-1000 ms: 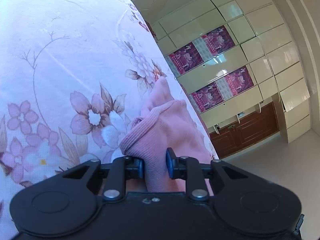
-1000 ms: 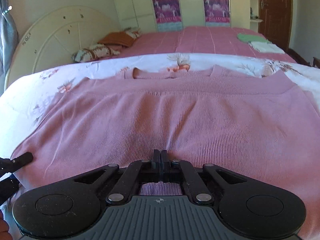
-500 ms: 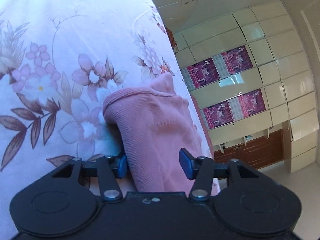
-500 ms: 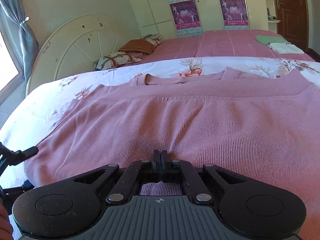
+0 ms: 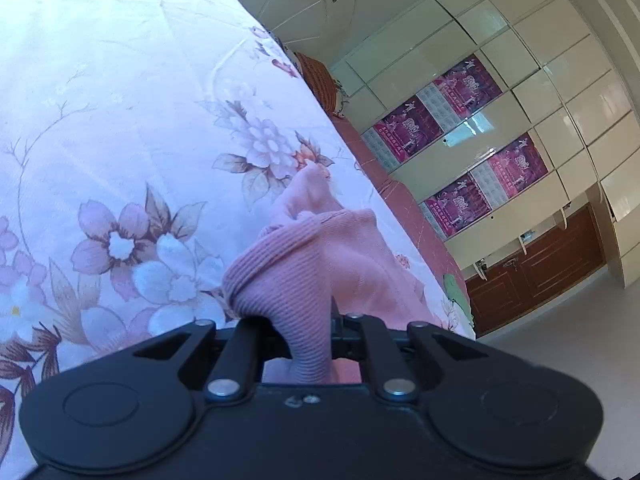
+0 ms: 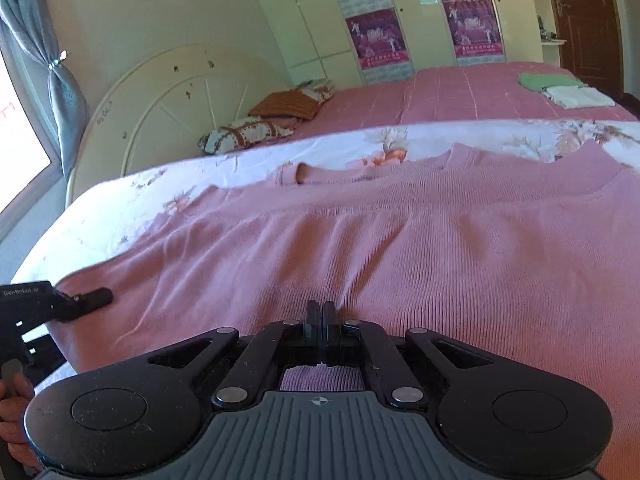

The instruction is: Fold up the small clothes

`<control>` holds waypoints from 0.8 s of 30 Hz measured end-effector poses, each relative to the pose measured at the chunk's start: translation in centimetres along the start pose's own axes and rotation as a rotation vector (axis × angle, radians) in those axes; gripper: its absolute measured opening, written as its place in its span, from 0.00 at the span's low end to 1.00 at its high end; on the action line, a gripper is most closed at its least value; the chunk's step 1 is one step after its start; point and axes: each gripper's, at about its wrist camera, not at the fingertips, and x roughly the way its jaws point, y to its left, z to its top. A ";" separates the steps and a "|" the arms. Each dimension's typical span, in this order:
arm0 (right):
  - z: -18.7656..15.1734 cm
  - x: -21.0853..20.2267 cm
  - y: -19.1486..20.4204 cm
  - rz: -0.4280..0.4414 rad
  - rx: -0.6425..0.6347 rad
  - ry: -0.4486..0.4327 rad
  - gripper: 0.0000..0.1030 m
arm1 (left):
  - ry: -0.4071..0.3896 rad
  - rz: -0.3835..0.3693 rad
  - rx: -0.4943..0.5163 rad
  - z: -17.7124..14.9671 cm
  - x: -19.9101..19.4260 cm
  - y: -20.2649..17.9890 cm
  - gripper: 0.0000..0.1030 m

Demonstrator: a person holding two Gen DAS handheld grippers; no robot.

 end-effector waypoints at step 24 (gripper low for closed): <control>-3.2 -21.8 -22.7 -0.035 0.538 -0.280 0.00 | 0.359 -0.355 1.006 -26.3 0.2 -25.8 0.65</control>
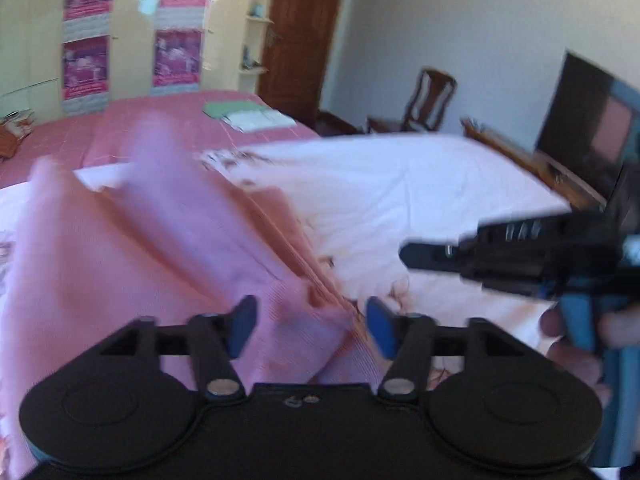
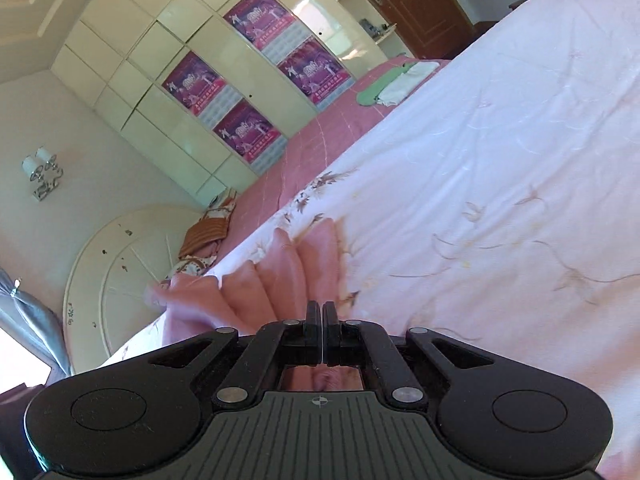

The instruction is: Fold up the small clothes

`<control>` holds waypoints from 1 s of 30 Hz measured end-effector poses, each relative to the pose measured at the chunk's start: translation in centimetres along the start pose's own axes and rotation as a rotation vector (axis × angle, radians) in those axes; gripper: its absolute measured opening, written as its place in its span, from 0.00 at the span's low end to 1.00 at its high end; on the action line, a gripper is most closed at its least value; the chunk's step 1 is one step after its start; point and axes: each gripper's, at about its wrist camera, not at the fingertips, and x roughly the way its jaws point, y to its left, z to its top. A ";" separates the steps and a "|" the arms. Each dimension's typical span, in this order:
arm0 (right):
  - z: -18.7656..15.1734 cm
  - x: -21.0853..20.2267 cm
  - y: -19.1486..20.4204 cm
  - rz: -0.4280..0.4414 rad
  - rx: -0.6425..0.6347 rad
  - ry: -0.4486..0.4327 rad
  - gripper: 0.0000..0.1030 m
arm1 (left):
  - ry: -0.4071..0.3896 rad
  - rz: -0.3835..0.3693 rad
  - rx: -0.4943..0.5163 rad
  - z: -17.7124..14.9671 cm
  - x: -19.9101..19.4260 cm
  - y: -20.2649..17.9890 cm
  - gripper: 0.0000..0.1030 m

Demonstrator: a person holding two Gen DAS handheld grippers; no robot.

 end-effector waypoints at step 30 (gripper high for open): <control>-0.9 13.7 5.5 0.135 -0.420 0.380 0.53 | 0.002 0.246 -0.415 -3.2 -2.2 17.0 0.72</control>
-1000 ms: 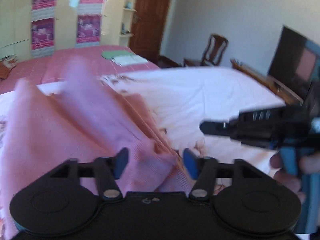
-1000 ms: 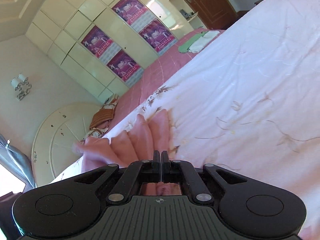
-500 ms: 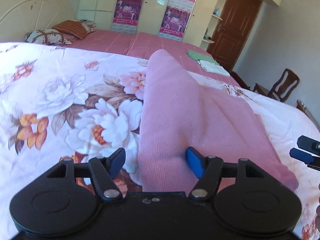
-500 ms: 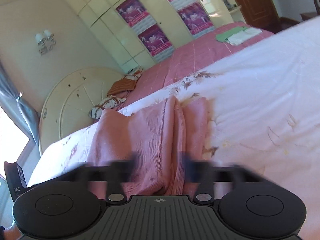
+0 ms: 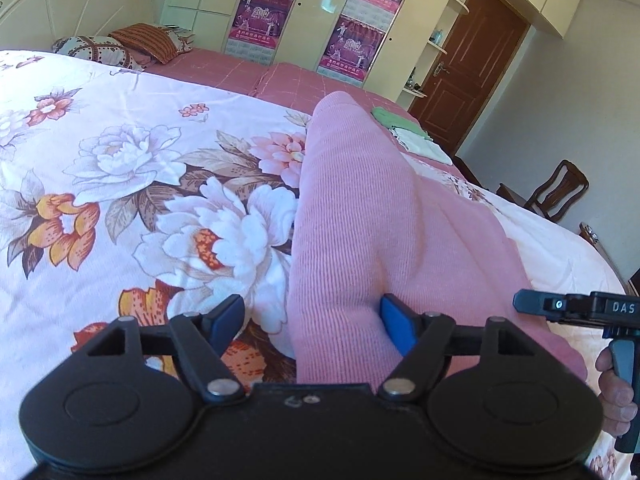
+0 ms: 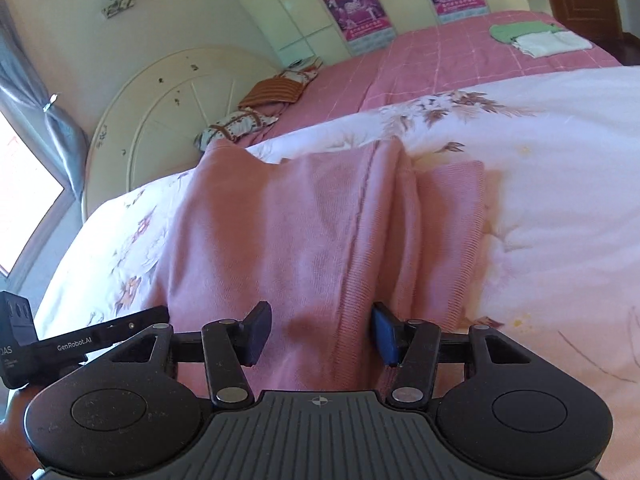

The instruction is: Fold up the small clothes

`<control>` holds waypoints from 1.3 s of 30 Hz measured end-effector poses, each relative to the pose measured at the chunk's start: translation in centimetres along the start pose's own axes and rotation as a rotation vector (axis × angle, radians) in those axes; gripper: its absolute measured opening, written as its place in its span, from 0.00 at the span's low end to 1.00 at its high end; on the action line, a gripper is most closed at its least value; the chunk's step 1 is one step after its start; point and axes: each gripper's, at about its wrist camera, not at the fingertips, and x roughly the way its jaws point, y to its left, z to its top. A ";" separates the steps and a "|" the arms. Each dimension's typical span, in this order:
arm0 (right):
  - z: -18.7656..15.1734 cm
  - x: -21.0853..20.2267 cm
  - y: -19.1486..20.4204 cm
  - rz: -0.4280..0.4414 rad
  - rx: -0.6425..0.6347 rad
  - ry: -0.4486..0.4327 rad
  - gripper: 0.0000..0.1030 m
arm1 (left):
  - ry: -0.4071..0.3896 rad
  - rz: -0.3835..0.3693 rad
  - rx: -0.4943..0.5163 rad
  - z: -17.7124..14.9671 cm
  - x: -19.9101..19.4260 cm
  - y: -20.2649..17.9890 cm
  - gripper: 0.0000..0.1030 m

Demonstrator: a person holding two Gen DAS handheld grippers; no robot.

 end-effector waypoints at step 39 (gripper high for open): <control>0.5 -1.4 -3.8 -0.215 0.051 -0.158 0.05 | 0.088 0.015 0.229 4.9 6.1 -4.2 0.77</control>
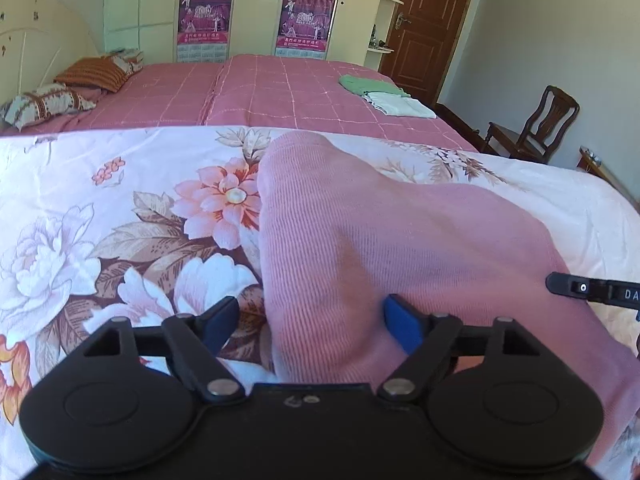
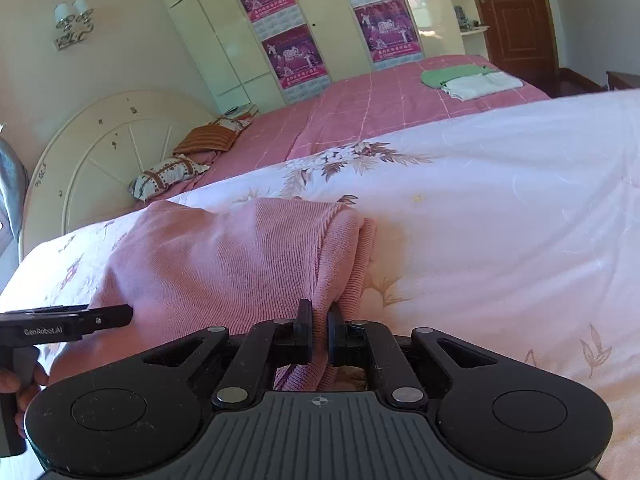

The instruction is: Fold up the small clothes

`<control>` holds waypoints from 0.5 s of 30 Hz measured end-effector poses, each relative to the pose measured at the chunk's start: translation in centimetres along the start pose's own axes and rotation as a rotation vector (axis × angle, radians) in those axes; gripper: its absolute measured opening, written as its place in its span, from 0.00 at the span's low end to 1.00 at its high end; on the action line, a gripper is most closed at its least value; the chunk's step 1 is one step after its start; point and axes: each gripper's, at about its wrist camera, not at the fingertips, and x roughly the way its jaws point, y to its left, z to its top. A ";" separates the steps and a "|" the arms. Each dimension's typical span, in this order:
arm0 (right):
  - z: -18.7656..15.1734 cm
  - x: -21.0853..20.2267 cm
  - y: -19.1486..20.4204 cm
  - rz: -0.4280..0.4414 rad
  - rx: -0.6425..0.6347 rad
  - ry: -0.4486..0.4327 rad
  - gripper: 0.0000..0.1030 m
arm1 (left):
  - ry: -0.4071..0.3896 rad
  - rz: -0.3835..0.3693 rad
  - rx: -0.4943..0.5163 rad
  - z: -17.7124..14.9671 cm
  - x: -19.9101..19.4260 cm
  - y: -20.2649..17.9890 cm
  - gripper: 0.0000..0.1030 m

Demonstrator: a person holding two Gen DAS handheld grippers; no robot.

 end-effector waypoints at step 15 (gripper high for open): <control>-6.8 -9.9 3.4 0.092 0.067 0.046 0.05 | -0.022 -0.162 -0.261 -8.9 -9.2 2.5 0.58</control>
